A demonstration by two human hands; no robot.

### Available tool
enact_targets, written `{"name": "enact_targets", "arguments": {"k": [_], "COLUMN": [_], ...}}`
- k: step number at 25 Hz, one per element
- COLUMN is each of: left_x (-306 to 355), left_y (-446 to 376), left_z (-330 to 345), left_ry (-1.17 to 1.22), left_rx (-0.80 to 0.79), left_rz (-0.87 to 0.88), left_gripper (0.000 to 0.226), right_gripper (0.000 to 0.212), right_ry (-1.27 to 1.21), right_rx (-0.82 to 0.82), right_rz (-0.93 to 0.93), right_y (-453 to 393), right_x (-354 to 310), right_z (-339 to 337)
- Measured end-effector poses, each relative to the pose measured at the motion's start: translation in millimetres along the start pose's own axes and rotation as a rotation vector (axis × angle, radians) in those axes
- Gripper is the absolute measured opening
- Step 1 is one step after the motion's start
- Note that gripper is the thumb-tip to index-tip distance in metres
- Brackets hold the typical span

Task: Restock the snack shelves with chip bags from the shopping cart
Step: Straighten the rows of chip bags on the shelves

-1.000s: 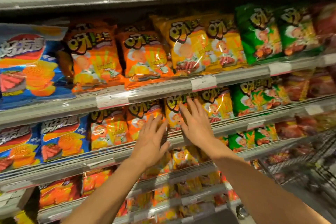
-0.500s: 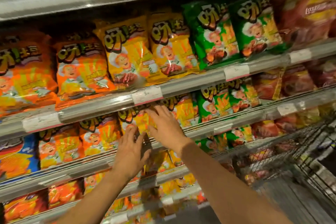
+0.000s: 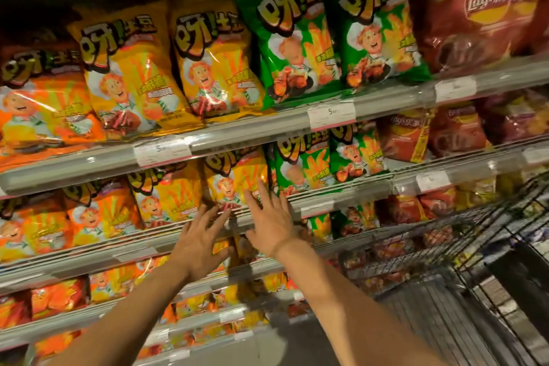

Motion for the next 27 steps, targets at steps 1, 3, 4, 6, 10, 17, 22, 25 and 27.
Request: {"name": "enact_targets", "arguments": {"k": [1, 3, 4, 6, 10, 17, 22, 25, 27], "left_x": [-0.7, 3.1, 6.5, 13.5, 29.8, -58.8, -115.9, -125.0, -125.5], "left_y": [1.9, 5.6, 8.0, 16.5, 42.7, 56.3, 34.7, 27.7, 25.8], "left_z": [1.2, 5.9, 10.5, 16.4, 67.9, 195.3, 239.0, 265.2, 275.2], "left_ry": [-0.016, -0.043, -0.052, -0.047, 0.048, -0.018, -0.048, -0.086, -0.124], "left_rx": [0.013, 0.048, 0.082, 0.196, 0.237, -0.026, 0.118, 0.178, 0.257], "left_rz": [0.003, -0.002, -0.002, 0.020, 0.228, -0.058, -0.011, -0.016, -0.034], "left_gripper": [0.092, 0.094, 0.094, 0.086, 0.069, 0.088, 0.100, 0.101, 0.097], "right_gripper": [0.090, 0.084, 0.080, 0.072, 0.072, 0.076, 0.086, 0.088, 0.093], "right_ry": [-0.006, -0.051, -0.100, -0.195, -0.198, -0.118, 0.090, 0.181, 0.189], "right_rx": [0.021, 0.102, 0.134, 0.123, -0.066, -0.068, 0.090, 0.143, 0.163], "right_rz": [-0.013, -0.040, -0.034, 0.033, 0.159, 0.112, -0.019, 0.036, 0.106], "right_y": [3.7, 19.1, 31.7, 59.8, 98.7, 101.7, 61.0, 42.3, 39.1], "right_x": [0.4, 3.2, 6.1, 16.7, 53.9, 77.0, 42.3, 32.3, 36.0], "right_z": [2.4, 10.1, 18.2, 40.3, 91.9, 155.9, 206.7, 236.3, 251.4]}}
Point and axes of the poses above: each hand's wrist, its own y-axis away from the middle knuckle, its own z-axis out of the palm, x = y × z, the point moved 7 cm from there along -y, towards the middle knuckle, and after that the axes turned 5 degrees about x, right-handed, at the moved point
